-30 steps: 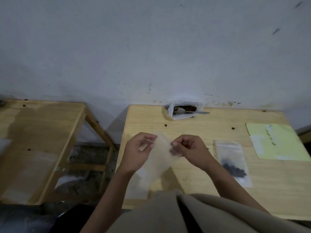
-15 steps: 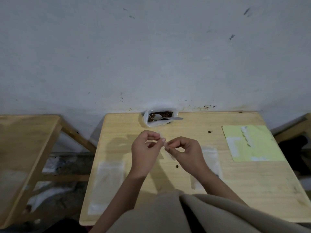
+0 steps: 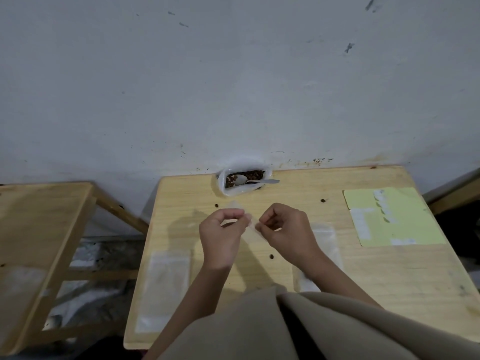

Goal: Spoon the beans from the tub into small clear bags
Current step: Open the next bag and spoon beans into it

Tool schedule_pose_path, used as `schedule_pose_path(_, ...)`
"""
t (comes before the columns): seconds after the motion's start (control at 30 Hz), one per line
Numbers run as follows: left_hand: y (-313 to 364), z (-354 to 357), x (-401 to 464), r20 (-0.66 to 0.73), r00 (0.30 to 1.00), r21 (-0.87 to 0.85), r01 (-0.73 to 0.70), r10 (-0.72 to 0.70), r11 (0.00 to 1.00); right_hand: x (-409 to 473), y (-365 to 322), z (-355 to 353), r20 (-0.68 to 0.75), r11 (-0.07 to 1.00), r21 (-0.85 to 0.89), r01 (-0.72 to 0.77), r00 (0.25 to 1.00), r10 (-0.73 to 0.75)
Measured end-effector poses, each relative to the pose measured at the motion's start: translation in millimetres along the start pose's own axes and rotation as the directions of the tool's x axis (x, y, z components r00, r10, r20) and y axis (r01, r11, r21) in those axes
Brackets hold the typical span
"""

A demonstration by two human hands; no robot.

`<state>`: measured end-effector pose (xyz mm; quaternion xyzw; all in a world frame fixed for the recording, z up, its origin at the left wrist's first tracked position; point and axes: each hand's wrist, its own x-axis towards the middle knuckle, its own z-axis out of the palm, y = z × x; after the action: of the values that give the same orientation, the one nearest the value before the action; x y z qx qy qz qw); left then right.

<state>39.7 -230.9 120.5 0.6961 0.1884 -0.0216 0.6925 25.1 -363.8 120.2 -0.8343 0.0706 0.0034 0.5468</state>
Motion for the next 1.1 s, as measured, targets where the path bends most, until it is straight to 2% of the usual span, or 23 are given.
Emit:
schedule_pose_path(0.4, 5, 5, 9, 0.100, 0.992, 0.296, -0.102, 0.075, 0.950, 4, 4, 0, -0.112, 0.997, -0.042, 0.072, 0.991, -0.076)
schedule_pose_path(0.53, -2, 7, 0, 0.232, 0.972, 0.364, -0.062, -0.026, 0.929, 16, 6, -8, -0.231, 0.988, -0.136, 0.077, 0.967, -0.107)
schedule_pose_path(0.63, -4, 7, -3, 0.254, 0.965, 0.374, -0.039, -0.062, 0.927, 28, 3, -14, -0.155, 0.960, -0.262, 0.099, 0.978, -0.143)
schedule_pose_path(0.77, 3, 5, 11, 0.212, 0.977, 0.329, -0.086, 0.015, 0.940, 33, 0, -11, 0.041, 0.906, -0.421, 0.038, 0.999, -0.022)
schedule_pose_path(0.97, -2, 8, 8, 0.253, 0.964, 0.200, -0.138, 0.085, 0.970, 38, -9, -17, 0.067, 0.948, -0.291, -0.129, 0.986, 0.155)
schedule_pose_path(1.1, -3, 5, 7, 0.255, 0.962, 0.115, -0.132, 0.099, 0.985, 41, -12, -19, 0.132, 0.947, -0.290, -0.141, 0.974, 0.186)
